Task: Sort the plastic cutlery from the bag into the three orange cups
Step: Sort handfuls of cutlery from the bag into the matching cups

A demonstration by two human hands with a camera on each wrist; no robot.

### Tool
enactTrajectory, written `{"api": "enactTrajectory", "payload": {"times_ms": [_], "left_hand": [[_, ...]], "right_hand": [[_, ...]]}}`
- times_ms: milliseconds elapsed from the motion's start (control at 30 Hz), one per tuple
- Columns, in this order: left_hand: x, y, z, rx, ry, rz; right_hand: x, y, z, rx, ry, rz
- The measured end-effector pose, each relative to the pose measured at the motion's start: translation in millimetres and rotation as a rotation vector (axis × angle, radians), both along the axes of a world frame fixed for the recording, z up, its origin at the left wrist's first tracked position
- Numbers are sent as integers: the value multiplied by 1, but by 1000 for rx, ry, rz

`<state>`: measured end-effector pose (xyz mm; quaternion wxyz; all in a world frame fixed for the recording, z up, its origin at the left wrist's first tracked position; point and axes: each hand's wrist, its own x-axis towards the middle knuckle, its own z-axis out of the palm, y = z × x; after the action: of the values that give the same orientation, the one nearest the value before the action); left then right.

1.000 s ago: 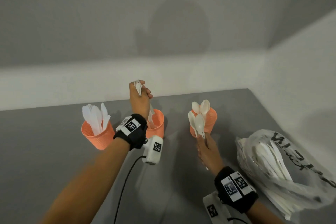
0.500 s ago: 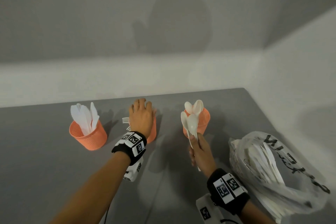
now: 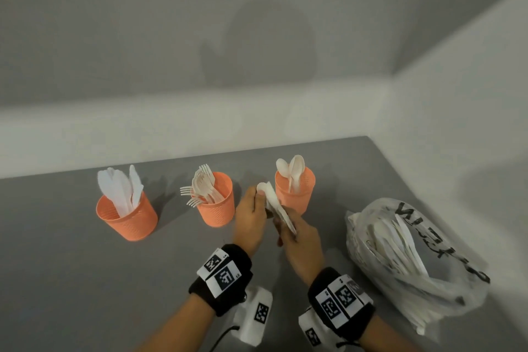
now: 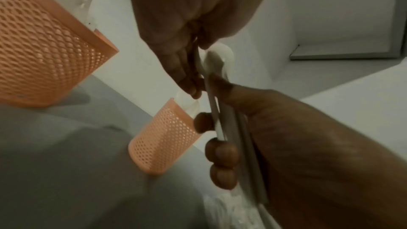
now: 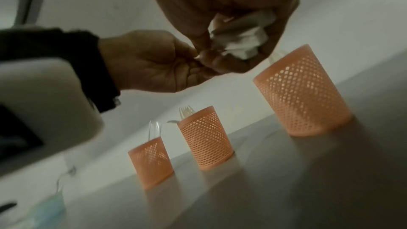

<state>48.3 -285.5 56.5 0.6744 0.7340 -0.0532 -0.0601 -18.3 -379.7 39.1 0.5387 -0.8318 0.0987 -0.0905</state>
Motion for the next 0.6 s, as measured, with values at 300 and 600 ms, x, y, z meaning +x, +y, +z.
{"api": "enactTrajectory", "payload": {"times_ms": [300,600], "left_hand": [[-26,1,3,45,-1,-138],[-20,-2,12,113,-32,-235]], "right_hand": [[-22,-14,2,-414,-46,144],[-35,-42,19,-338,26,183]]}}
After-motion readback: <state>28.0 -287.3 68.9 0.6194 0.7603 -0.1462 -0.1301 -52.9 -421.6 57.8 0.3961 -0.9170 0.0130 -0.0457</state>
